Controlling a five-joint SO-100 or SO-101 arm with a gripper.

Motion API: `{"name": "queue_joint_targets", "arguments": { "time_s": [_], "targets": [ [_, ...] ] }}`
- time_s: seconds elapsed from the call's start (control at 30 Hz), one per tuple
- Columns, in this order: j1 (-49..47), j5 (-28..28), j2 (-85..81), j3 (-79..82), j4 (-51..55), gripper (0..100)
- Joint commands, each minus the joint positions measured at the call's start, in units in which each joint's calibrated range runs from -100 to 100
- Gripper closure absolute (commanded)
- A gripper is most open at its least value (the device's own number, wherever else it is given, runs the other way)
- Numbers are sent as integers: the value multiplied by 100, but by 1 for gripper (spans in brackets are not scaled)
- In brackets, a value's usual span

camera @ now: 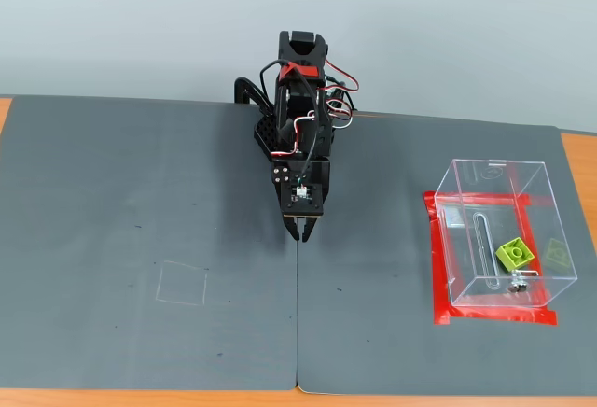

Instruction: Pick the green lego block and place it into the transparent box

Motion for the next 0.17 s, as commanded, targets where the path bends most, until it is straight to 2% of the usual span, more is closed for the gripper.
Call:
{"name": "queue_joint_targets", "arguments": {
  "time_s": [0.0, 0.13],
  "targets": [
    [-8, 38, -34, 18, -82, 98],
    [-8, 38, -34, 18, -82, 98]
  ]
}}
